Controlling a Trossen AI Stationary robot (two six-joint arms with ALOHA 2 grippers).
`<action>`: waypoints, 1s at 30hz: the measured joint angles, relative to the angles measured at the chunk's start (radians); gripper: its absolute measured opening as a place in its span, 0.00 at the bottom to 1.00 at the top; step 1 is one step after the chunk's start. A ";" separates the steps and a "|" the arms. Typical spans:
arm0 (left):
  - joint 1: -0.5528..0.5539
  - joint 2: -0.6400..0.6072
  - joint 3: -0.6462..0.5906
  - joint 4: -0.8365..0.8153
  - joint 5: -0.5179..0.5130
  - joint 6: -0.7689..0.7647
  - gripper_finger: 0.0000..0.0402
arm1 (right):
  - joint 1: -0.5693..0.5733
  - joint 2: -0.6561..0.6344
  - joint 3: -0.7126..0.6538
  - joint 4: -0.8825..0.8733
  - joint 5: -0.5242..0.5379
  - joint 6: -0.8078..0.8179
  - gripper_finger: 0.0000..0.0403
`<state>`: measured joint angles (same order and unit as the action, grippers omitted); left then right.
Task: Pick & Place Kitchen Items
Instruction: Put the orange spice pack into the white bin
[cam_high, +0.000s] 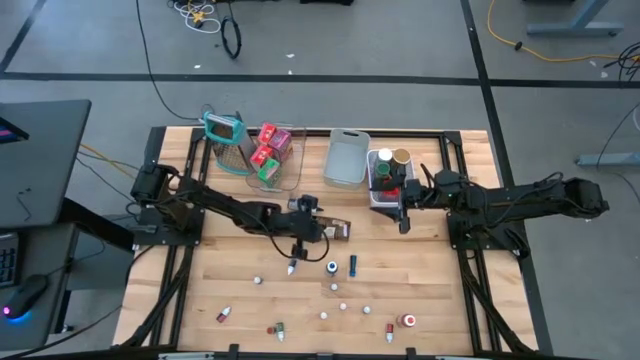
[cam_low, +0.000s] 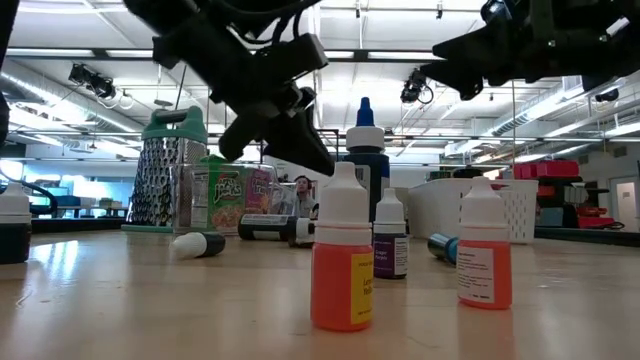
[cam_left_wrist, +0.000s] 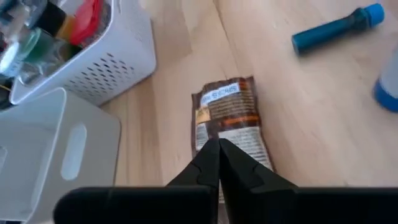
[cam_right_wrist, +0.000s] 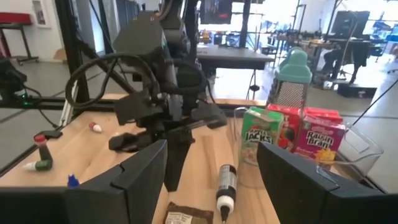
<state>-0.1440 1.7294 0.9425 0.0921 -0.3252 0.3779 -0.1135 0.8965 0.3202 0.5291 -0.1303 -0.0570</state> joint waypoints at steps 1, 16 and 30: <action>0.000 0.000 0.007 -0.018 0.000 -0.010 0.02 | 0.000 0.000 0.000 -0.003 0.000 -0.003 0.65; 0.008 0.068 0.013 -0.221 0.237 -0.150 0.34 | 0.000 0.000 0.000 0.005 -0.001 -0.023 0.65; 0.015 0.113 0.014 -0.168 0.138 -0.028 0.40 | 0.000 0.000 0.000 0.001 0.001 -0.034 0.65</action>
<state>-0.1289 1.8420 0.9563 -0.0763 -0.1868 0.3498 -0.1131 0.8963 0.3202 0.5301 -0.1295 -0.0906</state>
